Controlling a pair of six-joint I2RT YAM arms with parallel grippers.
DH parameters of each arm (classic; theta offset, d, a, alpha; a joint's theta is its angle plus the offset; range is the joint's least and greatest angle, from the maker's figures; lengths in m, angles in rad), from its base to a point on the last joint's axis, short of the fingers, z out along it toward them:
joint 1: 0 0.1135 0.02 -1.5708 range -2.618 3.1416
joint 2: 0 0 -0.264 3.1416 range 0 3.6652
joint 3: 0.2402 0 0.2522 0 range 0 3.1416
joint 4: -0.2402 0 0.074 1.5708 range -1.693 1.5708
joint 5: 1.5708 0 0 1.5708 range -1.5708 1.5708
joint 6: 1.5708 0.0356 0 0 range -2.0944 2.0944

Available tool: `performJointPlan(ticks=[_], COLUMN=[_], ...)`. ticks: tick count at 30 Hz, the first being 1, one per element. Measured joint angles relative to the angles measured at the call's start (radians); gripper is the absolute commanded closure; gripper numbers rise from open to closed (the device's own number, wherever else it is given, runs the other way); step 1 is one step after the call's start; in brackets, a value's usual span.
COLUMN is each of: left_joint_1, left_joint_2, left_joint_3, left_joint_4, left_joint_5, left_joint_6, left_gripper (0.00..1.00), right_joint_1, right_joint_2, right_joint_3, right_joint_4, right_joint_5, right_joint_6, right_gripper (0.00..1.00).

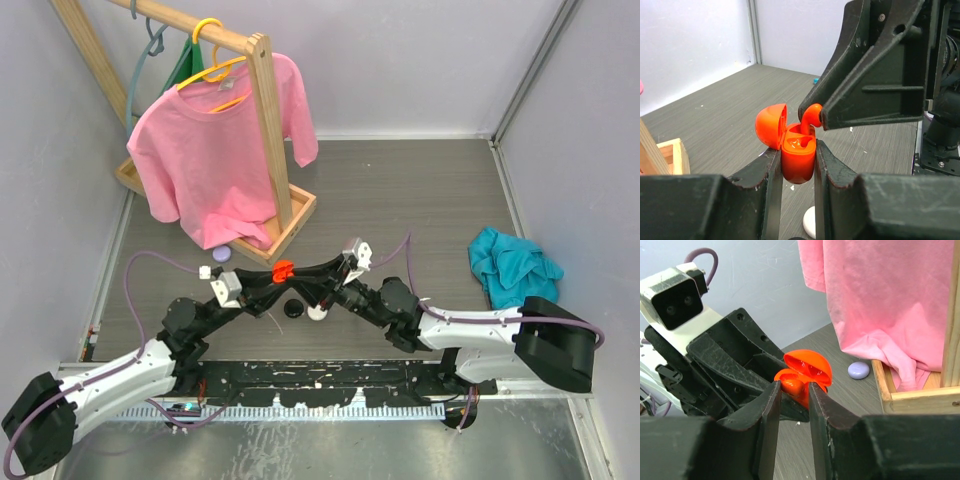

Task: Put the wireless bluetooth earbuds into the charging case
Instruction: Place the earbud in the charging case, then adjust the earbud at the center of the board.

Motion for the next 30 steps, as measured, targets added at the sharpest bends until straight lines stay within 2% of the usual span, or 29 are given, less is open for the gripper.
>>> performJointPlan(ticks=[5, 10, 14, 20, 30], left_joint_1=[0.0, 0.0, 0.0, 0.0, 0.0], left_joint_2=[0.0, 0.002, 0.01, 0.014, 0.022], left_joint_3=[0.0, 0.0, 0.0, 0.0, 0.0], left_joint_4=[0.001, 0.002, 0.004, 0.006, 0.008], left_joint_5=[-0.002, -0.001, -0.001, -0.001, 0.003], left_joint_6=[0.0, 0.0, 0.0, 0.0, 0.0], left_gripper=[1.0, 1.0, 1.0, 1.0, 1.0], right_joint_1=[0.0, 0.0, 0.0, 0.0, 0.0], right_joint_2=[-0.019, -0.06, -0.102, -0.174, -0.13], right_joint_3=[-0.001, -0.001, -0.001, -0.001, 0.023], right_joint_4=[-0.044, -0.105, -0.145, -0.203, -0.284], right_joint_5=[0.004, 0.017, 0.042, 0.079, 0.077], right_joint_6=[-0.009, -0.027, -0.047, -0.08, -0.092], right_gripper=[0.56, 0.42, 0.37, 0.34, 0.32])
